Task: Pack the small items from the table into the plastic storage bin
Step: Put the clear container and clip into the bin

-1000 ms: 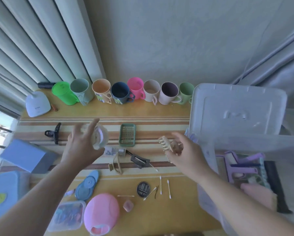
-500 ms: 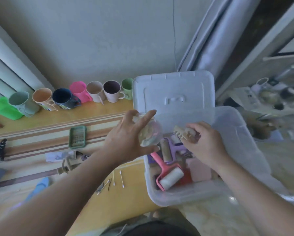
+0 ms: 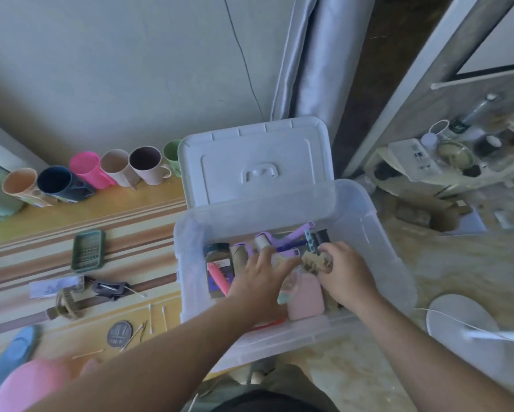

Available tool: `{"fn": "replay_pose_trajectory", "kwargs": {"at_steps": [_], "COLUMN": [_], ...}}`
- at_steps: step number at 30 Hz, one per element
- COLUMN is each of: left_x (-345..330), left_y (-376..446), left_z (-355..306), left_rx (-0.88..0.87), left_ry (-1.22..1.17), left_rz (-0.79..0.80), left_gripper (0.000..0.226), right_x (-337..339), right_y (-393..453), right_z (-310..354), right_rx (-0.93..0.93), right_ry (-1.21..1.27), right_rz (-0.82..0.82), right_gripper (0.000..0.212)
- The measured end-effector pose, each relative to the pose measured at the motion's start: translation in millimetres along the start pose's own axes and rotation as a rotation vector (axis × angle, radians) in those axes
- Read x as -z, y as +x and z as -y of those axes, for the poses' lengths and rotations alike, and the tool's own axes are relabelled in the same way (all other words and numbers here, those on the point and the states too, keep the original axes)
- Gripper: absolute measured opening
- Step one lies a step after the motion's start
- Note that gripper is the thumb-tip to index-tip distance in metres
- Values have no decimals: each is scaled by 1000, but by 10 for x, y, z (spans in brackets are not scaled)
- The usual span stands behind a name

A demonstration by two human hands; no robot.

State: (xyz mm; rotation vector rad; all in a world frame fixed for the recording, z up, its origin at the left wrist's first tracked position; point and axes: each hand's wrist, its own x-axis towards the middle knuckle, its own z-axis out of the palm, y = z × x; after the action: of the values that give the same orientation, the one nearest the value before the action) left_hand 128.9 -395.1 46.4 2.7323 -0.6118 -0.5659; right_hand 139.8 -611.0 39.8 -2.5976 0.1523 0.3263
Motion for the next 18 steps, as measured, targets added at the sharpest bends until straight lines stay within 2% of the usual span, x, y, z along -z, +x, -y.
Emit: {"fn": "replay_pose_trajectory", "kwargs": {"at_steps": [6, 10, 12, 15, 18], "left_x": [-422, -544, -555, -429, -147], "left_y": [316, 348, 345, 325, 263], "left_z": [-217, -282, -316, -289, -158], "left_rx": [-229, -232, -222, -273, -219], "left_ry": [120, 158, 140, 102, -127], "left_rz": [157, 166, 196, 334, 389], "left_gripper": [106, 109, 108, 115, 119], "right_x": [169, 153, 156, 170, 161], "right_y": [-45, -90, -66, 29, 158], "right_z": [-284, -368, -380, -337, -217], "right_rx": [-3, -23, -28, -15, 41], "right_ry": [-77, -66, -48, -50, -44], "right_rz": [51, 55, 53, 68, 91], "right_gripper": [50, 49, 48, 49, 49]}}
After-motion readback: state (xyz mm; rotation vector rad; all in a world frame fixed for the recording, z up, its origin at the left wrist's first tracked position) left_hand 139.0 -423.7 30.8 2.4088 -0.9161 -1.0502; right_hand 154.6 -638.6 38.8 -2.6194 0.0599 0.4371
